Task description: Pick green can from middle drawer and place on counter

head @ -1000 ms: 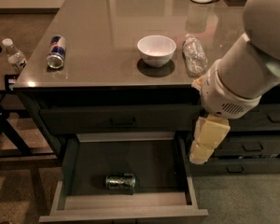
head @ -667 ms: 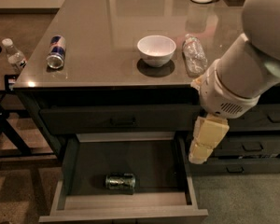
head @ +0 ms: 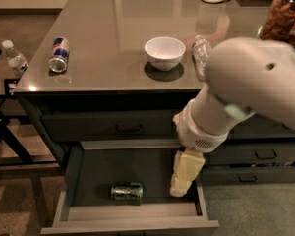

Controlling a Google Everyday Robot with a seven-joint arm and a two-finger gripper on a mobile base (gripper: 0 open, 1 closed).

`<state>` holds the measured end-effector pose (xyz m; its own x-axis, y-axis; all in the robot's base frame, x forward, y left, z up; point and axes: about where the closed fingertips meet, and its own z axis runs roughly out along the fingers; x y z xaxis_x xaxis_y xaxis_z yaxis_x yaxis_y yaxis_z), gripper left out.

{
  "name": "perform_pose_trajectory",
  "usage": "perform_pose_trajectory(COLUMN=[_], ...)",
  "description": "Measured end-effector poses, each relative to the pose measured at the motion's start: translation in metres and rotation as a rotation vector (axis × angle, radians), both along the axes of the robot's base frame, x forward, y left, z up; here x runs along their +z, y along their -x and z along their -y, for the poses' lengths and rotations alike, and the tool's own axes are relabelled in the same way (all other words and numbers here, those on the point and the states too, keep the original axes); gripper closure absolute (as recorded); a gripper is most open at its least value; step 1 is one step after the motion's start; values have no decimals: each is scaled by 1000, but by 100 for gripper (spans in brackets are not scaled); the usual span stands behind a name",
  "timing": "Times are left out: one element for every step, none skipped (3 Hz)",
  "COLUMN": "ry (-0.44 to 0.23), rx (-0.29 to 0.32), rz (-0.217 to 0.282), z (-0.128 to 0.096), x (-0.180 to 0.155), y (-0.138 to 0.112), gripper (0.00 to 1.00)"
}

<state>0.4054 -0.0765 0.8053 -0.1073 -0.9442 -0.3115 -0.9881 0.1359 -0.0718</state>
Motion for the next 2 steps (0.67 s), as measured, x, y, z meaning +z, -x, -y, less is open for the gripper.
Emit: perform_pose_trajectory(ry=[-29,-33], rx=[24,23], rz=[-57,-61], z=[-37,-39], x=[-42,-44], y=[-4,-5], gripper=[0,0])
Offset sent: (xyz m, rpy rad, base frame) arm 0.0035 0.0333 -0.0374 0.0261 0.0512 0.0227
